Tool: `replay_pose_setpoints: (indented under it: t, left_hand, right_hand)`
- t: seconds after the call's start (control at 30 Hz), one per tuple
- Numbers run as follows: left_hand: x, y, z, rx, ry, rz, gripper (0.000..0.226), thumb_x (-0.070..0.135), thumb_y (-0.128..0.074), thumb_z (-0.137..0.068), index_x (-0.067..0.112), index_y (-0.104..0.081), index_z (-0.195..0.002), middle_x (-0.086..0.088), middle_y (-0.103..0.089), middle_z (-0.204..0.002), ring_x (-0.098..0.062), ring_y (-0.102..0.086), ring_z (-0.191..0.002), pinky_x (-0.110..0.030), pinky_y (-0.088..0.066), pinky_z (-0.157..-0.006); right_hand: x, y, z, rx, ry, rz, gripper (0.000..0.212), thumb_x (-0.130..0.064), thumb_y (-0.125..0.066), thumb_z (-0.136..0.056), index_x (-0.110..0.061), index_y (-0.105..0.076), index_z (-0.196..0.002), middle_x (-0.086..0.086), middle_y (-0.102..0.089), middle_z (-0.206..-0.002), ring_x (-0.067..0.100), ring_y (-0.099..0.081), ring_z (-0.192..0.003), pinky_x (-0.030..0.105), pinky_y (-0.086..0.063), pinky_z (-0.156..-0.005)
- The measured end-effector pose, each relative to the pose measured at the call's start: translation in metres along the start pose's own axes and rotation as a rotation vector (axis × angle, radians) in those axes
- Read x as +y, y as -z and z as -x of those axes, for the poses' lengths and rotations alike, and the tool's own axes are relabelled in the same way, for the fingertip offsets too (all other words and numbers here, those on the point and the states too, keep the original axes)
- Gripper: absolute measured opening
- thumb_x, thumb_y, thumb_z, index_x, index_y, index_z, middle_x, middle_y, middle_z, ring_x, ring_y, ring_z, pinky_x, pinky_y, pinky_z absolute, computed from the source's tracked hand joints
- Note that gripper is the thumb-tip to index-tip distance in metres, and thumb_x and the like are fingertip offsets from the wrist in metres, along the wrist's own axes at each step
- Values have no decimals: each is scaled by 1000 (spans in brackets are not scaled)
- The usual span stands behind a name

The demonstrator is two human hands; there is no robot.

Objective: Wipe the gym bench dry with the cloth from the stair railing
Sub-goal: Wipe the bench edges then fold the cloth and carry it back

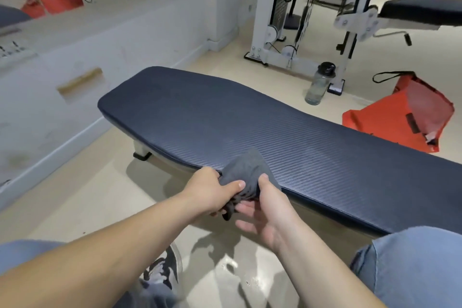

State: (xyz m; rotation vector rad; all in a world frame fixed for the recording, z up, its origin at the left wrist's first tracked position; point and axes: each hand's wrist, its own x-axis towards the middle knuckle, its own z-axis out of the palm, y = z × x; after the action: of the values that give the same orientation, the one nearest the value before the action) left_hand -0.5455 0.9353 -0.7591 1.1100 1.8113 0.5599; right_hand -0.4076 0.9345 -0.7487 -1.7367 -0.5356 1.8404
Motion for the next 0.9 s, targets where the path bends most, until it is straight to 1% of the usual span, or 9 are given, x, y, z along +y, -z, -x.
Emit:
replay_pose_setpoints:
  t: [0.13,0.23,0.4,0.5,0.6,0.67,0.7,0.8,0.9]
  left_hand:
    - [-4,18,-4,136,-103,-288,47,56,-72,-80,15,-61,-59,4,-62,-49,-25,-63,-53,-29,-47,-52]
    - [-12,46,-7,269,-141,-367,52,58,-69,-82,15,-52,-56,2,-54,-52,-32,-64,-66,-31,-39,-55]
    - [-36,114,-15,550,-108,-380,41,55,-60,-89,21,-48,-70,-1,-60,-73,-34,-63,-81,-35,-41,-61]
    - [-31,132,-20,629,-234,-372,40,59,-64,-83,24,-48,-73,4,-62,-73,-28,-61,-78,-35,-41,-58]
    - [-13,133,-31,703,-269,-275,39,54,-74,-77,29,-52,-97,7,-65,-92,-24,-61,-87,-40,-52,-73]
    - [-4,121,-38,684,-235,-194,51,47,-75,-79,27,-46,-117,0,-63,-112,-31,-63,-102,-42,-52,-84]
    - [0,110,-41,638,-215,-265,54,49,-72,-81,23,-46,-120,-5,-63,-121,-35,-62,-108,-42,-50,-88]
    - [2,73,-46,418,-285,-764,62,65,-57,-85,17,-55,-124,-19,-38,-158,-36,-49,-133,-42,-41,-107]
    - [-3,82,-58,365,-356,-901,57,69,-44,-91,34,-56,-134,-6,-15,-171,-29,-27,-151,-46,-28,-119]
  right_hand:
    - [-5,5,11,-7,22,330,54,-60,-38,-102,-16,-66,-115,18,-77,-103,32,-79,-91,43,-63,-71]
    - [-13,-14,14,-59,59,476,59,-59,-42,-101,-7,-67,-111,22,-77,-105,37,-78,-94,43,-59,-69]
    - [-36,-53,20,-173,207,579,48,-44,-48,-104,-1,-67,-110,24,-78,-103,34,-79,-79,46,-60,-74]
    - [-56,-65,18,-214,307,640,42,-41,-48,-104,-5,-68,-107,20,-80,-99,27,-76,-71,40,-58,-71]
    - [-81,-60,11,-206,382,706,38,-42,-52,-102,-8,-69,-107,16,-81,-95,23,-77,-71,38,-57,-70]
    - [-95,-50,4,-179,436,749,37,-42,-52,-102,-10,-71,-104,11,-81,-91,23,-79,-78,37,-60,-72]
    - [-101,-45,0,-165,461,761,36,-41,-52,-102,-11,-72,-102,8,-81,-90,24,-80,-82,37,-61,-72]
    - [-112,-30,-13,-147,510,765,35,-40,-52,-103,-13,-73,-99,8,-81,-90,24,-79,-82,36,-60,-73]
    - [-113,-19,-27,-167,533,719,34,-37,-52,-104,-11,-73,-97,11,-81,-91,16,-75,-70,34,-56,-70]
